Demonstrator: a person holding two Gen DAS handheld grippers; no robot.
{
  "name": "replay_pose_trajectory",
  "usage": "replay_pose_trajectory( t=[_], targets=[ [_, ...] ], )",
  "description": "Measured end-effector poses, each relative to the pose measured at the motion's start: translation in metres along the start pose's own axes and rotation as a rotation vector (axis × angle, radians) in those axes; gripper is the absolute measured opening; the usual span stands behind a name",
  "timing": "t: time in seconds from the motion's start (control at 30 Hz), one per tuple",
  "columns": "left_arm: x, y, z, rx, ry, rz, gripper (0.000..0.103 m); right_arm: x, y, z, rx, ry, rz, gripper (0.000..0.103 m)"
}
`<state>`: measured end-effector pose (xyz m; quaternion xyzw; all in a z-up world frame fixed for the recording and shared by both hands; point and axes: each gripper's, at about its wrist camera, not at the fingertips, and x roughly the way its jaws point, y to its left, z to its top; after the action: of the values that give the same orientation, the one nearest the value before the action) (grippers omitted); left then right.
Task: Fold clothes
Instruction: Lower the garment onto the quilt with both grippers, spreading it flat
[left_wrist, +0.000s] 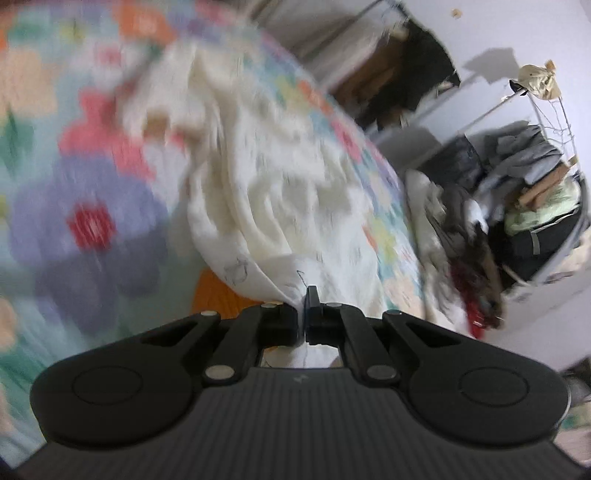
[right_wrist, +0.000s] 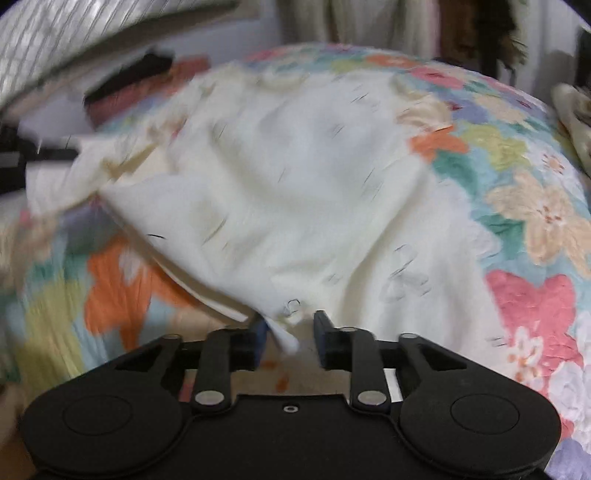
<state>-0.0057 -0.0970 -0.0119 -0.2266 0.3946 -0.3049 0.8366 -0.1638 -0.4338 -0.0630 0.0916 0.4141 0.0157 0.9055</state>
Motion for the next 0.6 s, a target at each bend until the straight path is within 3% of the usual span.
replay_pose_trajectory(
  t=[0.07,0.17,0.2,0.23,0.33,0.43,0.53,0.6],
  targets=[
    [-0.020,-0.017,0.003,0.103,-0.119,0.066,0.003,-0.011,-0.015,0.005,0.058,-0.051,0.017,0.036],
    [-0.058,-0.040,0.003,0.208,-0.286,0.095,0.003,-0.025,-0.033,0.010,0.093,-0.107,-0.009,0.037],
    [-0.066,-0.042,0.002,0.210,-0.301,0.096,0.003,-0.028,-0.040,0.009,0.105,-0.119,-0.024,0.038],
    [-0.070,-0.041,0.001,0.192,-0.280,0.095,0.003,-0.030,-0.046,0.008,0.123,-0.129,-0.039,0.038],
    [-0.049,-0.020,-0.005,0.107,-0.122,0.141,0.003,-0.027,-0.063,0.003,0.202,-0.120,-0.040,0.038],
    [-0.021,0.026,-0.014,-0.097,0.066,0.162,0.003,-0.015,-0.073,-0.003,0.255,-0.093,-0.028,0.039],
    [-0.015,0.056,-0.016,-0.246,0.111,0.146,0.004,-0.001,-0.076,-0.009,0.298,-0.063,-0.003,0.046],
    [-0.018,0.060,-0.013,-0.256,0.094,0.164,0.005,0.009,-0.074,-0.012,0.301,-0.044,0.007,0.055]
  ],
)
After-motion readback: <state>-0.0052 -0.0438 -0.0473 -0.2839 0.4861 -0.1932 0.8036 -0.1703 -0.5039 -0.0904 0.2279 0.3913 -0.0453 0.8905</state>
